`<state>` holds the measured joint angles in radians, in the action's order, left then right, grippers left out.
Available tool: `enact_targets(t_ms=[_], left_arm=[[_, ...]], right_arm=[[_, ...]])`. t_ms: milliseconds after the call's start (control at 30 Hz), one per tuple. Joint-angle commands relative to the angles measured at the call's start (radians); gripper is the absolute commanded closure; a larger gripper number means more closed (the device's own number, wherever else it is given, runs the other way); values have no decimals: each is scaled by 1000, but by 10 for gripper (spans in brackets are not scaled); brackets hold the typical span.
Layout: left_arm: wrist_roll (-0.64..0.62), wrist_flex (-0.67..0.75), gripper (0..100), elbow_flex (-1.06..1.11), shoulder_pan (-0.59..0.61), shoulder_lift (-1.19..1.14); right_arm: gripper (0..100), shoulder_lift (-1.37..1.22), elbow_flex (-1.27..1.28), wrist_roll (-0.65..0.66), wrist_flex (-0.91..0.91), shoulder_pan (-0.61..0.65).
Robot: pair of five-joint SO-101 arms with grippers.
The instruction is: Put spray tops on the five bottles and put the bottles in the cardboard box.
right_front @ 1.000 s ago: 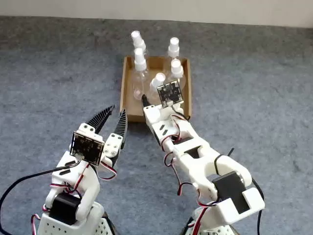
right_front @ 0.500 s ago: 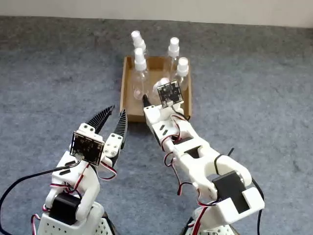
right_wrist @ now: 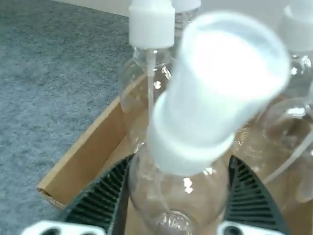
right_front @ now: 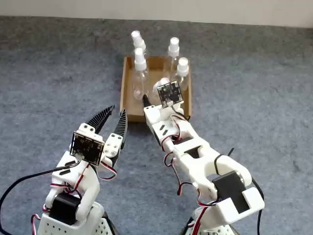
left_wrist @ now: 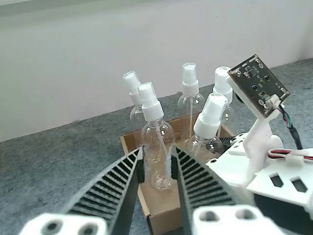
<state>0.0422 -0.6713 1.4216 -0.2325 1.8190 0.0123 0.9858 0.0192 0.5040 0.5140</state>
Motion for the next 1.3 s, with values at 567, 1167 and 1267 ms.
enact_targets(t_ms=[567,1167,1267], left_arm=[[0,0,923,-2,13,7],[0,0,923,-2,13,5],[0,0,923,-2,13,5]], right_arm=[[658,33,-90,9,-61,1],[659,486,-162,9,-483,1],[659,567,-243,9,-613,-1]])
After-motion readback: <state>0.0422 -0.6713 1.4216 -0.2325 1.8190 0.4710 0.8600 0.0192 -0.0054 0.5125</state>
